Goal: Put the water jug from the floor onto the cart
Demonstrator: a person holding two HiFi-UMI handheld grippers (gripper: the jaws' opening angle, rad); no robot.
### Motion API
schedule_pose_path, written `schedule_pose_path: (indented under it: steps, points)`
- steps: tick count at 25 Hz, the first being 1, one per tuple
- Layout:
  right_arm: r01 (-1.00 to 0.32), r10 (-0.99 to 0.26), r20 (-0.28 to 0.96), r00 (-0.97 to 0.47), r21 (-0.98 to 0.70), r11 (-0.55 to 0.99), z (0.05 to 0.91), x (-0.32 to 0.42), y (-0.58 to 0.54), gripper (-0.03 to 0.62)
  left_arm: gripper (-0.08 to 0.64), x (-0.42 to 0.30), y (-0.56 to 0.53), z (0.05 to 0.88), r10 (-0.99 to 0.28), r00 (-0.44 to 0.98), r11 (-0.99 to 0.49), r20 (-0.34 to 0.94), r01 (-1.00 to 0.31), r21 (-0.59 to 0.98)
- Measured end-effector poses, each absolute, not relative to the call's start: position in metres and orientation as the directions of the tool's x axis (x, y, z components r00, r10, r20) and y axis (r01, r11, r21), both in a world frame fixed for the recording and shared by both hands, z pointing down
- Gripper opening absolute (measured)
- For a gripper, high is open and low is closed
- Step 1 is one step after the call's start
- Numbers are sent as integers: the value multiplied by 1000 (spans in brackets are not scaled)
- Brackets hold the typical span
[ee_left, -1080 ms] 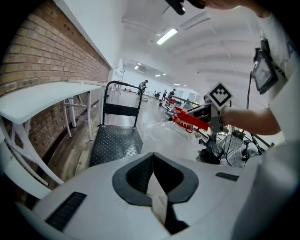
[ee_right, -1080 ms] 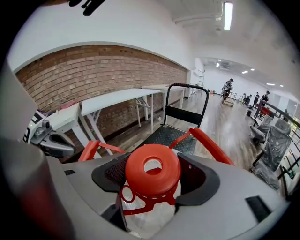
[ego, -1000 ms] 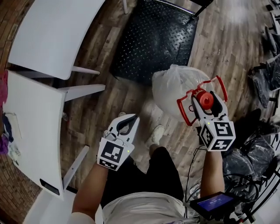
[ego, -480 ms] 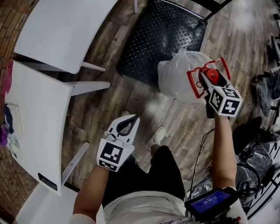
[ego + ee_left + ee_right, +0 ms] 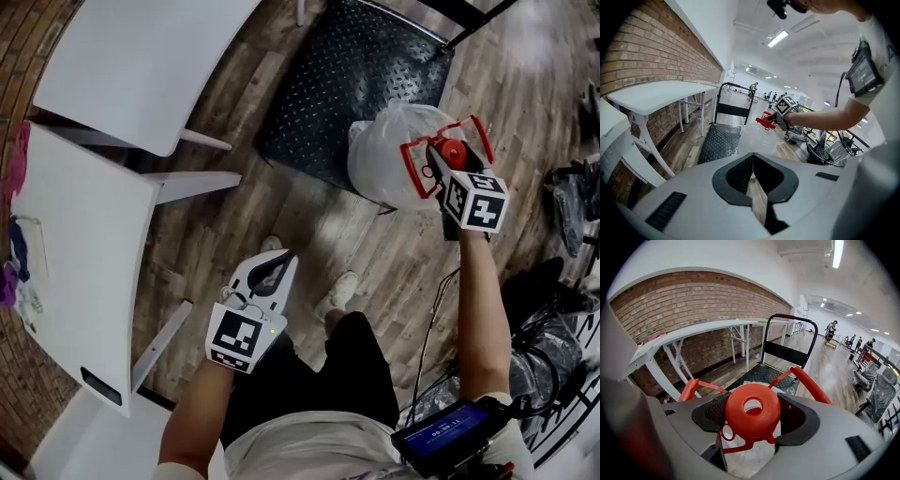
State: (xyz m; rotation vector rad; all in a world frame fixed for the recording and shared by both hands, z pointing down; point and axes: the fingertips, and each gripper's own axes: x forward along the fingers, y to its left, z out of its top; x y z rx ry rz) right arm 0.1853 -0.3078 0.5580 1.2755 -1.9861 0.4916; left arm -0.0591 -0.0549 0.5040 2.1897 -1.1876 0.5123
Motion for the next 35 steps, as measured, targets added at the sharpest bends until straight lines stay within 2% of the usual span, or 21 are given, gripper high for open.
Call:
schedule_pose_path:
  steps: [22, 35]
  points:
    - [-920, -625, 748, -222, 52, 389, 583, 205, -313, 302, 2, -65, -39, 508, -610, 523, -418, 595, -850, 320]
    - [-931, -792, 516, -326, -28, 365, 431, 173, -246, 301, 2, -50, -59, 459, -628, 587, -515, 511, -806, 292]
